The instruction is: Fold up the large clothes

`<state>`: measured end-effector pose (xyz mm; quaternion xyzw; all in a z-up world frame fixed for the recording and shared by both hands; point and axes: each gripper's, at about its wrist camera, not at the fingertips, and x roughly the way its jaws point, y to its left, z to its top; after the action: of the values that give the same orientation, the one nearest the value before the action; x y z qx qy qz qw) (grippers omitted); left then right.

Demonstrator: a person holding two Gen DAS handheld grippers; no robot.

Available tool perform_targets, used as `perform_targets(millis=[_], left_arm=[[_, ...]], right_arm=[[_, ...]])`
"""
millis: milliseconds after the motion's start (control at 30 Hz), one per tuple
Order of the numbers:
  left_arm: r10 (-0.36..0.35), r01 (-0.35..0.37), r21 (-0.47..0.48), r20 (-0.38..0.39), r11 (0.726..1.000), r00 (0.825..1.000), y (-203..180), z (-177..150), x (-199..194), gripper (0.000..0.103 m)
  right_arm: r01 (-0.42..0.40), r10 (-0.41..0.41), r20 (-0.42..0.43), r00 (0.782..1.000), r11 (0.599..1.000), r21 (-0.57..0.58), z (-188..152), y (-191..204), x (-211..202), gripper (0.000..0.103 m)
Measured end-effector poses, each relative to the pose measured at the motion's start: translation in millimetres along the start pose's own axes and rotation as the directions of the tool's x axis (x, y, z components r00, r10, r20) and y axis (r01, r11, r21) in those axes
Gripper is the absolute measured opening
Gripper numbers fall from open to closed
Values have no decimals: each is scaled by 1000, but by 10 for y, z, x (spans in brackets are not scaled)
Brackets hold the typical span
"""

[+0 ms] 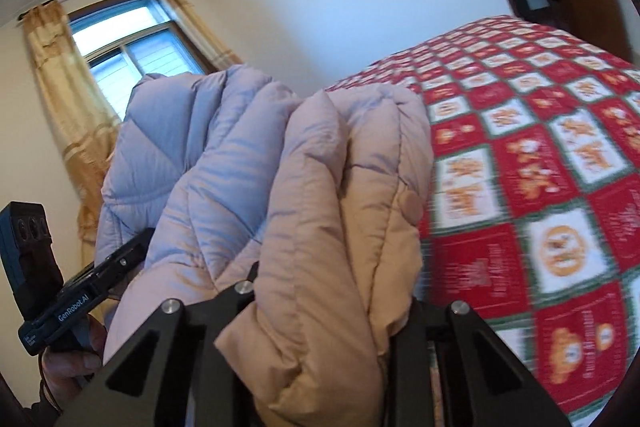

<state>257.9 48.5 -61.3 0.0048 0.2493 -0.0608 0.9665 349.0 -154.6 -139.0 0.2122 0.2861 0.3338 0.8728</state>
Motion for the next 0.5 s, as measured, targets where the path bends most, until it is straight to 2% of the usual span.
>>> perform_targets(millis=[333, 500], left_arm=[[118, -117, -55, 1, 992, 993, 706, -121, -383, 36], [157, -158, -84, -22, 984, 987, 978, -219, -386, 36]], right_arm=[[-113, 107, -79, 991, 991, -78, -30, 651, 539, 27], [-141, 126, -128, 984, 983, -116, -101, 891, 757, 27]])
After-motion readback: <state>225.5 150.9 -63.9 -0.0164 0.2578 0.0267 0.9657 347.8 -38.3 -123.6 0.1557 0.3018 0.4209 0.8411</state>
